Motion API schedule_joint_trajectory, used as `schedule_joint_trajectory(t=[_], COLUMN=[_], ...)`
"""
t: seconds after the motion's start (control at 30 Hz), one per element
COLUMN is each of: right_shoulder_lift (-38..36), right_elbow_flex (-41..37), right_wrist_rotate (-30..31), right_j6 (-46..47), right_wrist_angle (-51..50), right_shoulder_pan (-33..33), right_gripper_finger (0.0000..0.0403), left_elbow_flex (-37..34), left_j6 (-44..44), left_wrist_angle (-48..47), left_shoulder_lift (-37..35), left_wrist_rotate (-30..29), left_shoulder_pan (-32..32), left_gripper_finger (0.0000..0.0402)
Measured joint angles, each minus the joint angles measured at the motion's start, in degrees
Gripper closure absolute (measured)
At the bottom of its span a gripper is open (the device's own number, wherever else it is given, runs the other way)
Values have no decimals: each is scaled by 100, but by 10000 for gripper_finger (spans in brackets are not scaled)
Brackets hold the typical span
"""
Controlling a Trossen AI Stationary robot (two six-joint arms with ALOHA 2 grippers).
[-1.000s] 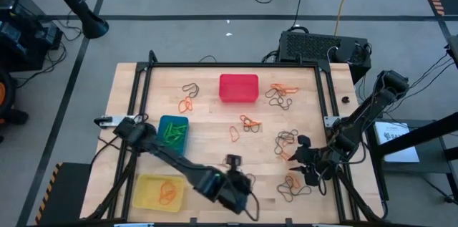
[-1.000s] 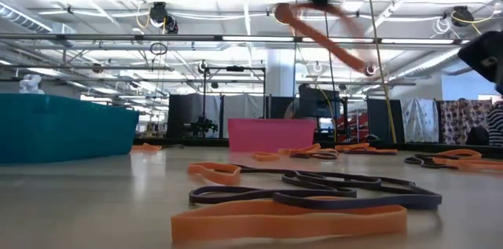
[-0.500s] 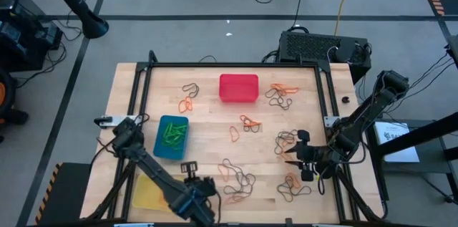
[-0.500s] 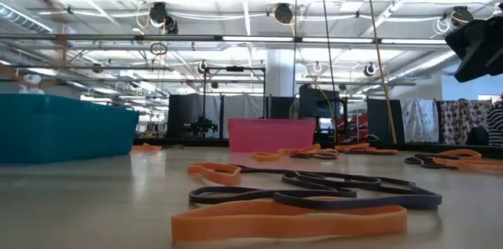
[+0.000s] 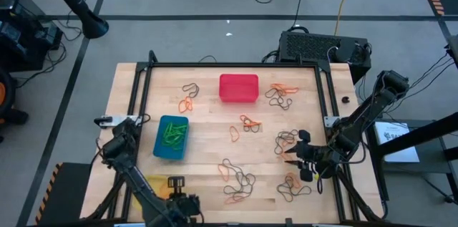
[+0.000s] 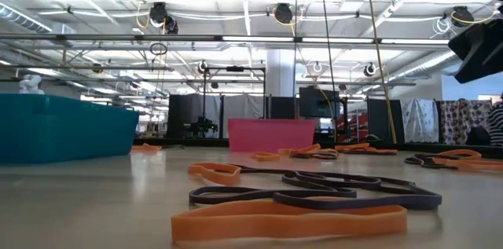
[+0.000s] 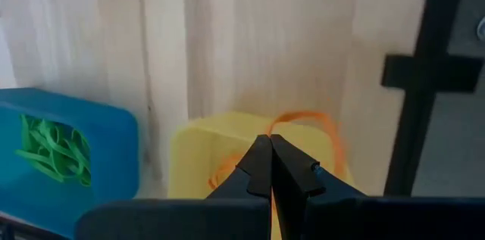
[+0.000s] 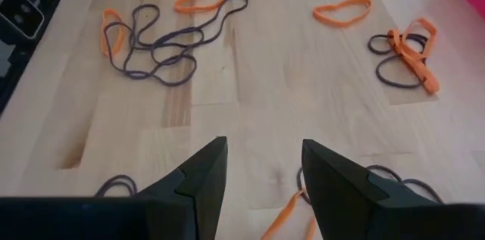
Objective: Sort rubber bands into baskets
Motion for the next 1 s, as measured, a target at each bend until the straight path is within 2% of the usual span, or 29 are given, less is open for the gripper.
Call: schedule_joint_trajectory(t=[0.13,0.37,0.57,0.87,1.0], right_shoulder_lift=[0,0,-1,-1,0], right_elbow_flex=[0,0,0,0,0], right_wrist_rotate=[0,-49,-59,-61,-61], right_j6=[155,273,275,254,254], right_wrist_angle=[44,35,34,-3,-39], right_shoulder_pan=[0,0,0,0,0], right_gripper_finger=[238,238,238,238,238], left_elbow_flex=[-206,-1198,-2048,-2400,-2398], left_j6=[-159,-815,-1282,-1378,-1381], left_wrist_angle=[2,-8,-16,273,275], left_shoulder_lift=[-180,-701,-1031,-1037,-1039], left_wrist_rotate=[-56,-179,430,573,577], left_shoulder_pan=[-193,-416,-459,-452,-453], left_gripper_finger=[400,400,400,398,370])
